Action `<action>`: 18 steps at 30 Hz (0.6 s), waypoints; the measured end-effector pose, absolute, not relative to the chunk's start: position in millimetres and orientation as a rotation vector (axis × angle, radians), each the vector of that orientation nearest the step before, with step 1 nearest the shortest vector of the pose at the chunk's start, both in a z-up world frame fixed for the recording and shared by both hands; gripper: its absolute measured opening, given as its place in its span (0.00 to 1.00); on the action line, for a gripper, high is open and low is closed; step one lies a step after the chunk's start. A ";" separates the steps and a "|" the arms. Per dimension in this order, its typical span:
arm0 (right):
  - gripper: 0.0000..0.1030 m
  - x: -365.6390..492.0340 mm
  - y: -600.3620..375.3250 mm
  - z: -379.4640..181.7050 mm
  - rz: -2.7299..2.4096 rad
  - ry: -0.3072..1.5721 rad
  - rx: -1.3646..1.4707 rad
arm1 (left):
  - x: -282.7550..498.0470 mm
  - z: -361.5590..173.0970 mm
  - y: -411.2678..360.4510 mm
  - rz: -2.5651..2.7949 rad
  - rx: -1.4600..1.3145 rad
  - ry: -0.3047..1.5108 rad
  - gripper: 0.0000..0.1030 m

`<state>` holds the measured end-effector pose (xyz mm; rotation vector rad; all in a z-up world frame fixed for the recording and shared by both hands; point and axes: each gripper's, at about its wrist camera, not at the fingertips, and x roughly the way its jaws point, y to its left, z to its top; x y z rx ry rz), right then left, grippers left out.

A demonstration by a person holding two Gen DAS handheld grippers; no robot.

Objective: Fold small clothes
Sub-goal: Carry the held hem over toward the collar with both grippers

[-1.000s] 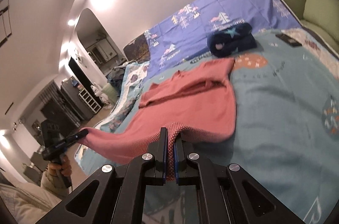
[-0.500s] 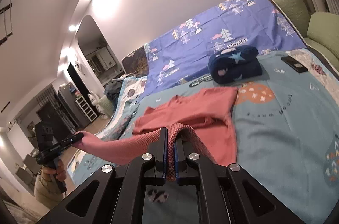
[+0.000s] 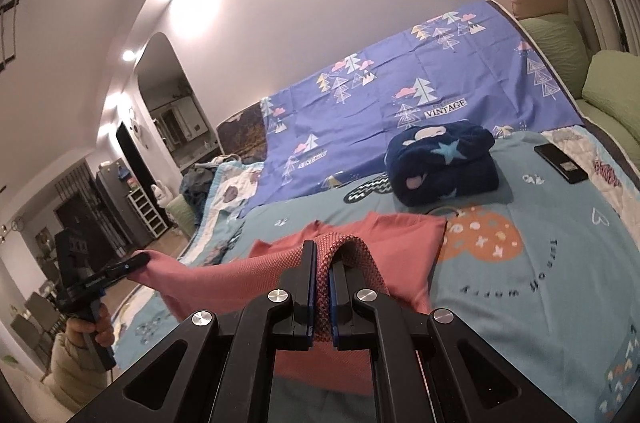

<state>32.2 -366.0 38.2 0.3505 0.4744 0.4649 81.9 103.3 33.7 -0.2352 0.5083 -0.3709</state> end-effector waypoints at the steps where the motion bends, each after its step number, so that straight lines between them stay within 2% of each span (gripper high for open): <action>1: 0.05 36.9 -366.6 37.3 0.462 0.476 0.352 | 87.2 33.7 102.7 -0.371 -0.236 0.510 0.06; 18: 0.05 138.0 -366.2 -1.2 0.398 0.582 0.405 | 178.4 4.7 107.0 -0.332 -0.309 0.606 0.06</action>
